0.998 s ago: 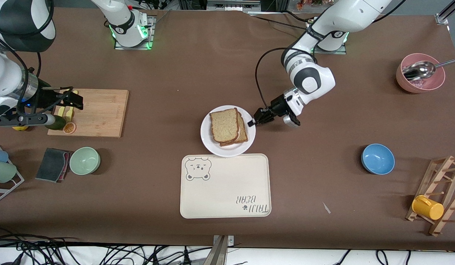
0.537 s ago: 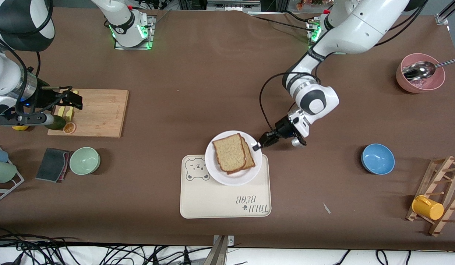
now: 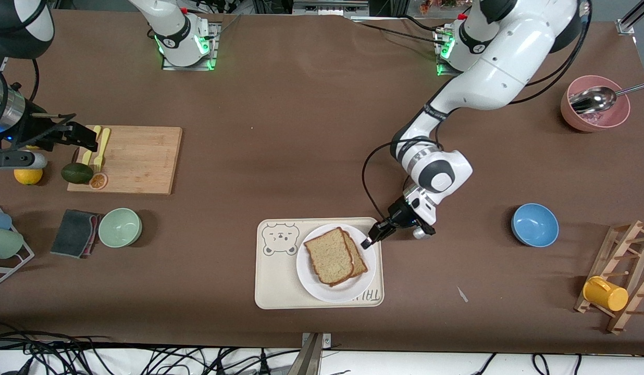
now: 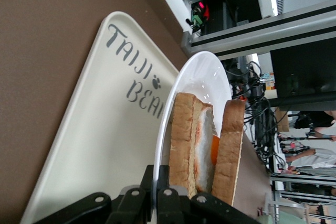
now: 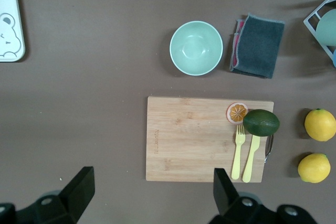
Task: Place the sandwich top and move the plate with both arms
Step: 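Slide the white plate onto the bear tray with the left gripper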
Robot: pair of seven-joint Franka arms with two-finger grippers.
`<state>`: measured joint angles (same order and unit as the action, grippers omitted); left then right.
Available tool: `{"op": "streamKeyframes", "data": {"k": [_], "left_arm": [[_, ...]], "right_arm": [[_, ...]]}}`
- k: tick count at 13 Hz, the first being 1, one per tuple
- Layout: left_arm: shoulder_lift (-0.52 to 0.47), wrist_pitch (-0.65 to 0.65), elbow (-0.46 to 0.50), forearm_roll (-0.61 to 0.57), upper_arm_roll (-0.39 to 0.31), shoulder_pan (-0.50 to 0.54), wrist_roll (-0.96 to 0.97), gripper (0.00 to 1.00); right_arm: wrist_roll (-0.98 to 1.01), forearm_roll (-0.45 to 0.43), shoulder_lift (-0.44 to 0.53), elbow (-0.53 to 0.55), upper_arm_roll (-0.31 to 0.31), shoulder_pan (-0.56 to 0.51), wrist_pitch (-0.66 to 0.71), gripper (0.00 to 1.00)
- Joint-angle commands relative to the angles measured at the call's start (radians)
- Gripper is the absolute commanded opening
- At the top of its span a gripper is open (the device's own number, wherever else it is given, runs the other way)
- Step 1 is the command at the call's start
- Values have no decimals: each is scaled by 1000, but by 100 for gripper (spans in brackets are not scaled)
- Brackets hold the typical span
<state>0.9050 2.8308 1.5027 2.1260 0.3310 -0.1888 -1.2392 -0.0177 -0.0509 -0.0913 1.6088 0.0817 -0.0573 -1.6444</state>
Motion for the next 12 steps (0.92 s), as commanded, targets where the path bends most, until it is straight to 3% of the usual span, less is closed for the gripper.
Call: {"op": "streamKeyframes", "data": {"k": [1, 6, 7, 9, 10, 11, 12], "left_arm": [[46, 21, -85, -15, -70, -75, 50, 0], [46, 22, -87, -17, -73, -75, 60, 0], [46, 25, -87, -18, -78, -75, 58, 33], [43, 27, -87, -18, -87, -75, 58, 64], [40, 33, -87, -35, -102, -77, 58, 90], [35, 67, -88, -70, -102, -77, 60, 100], [29, 97, -88, -72, -101, -77, 63, 100]], "right_arm": [[7, 32, 34, 20, -37, 7, -9, 100], [21, 68, 88, 57, -42, 7, -22, 100], [19, 69, 88, 51, -42, 7, -22, 100], [19, 68, 88, 31, -31, 7, -20, 100], [19, 68, 88, 33, -31, 7, -20, 100], [19, 68, 87, 34, -33, 7, -20, 100], [19, 63, 87, 33, -33, 7, -20, 100]]}}
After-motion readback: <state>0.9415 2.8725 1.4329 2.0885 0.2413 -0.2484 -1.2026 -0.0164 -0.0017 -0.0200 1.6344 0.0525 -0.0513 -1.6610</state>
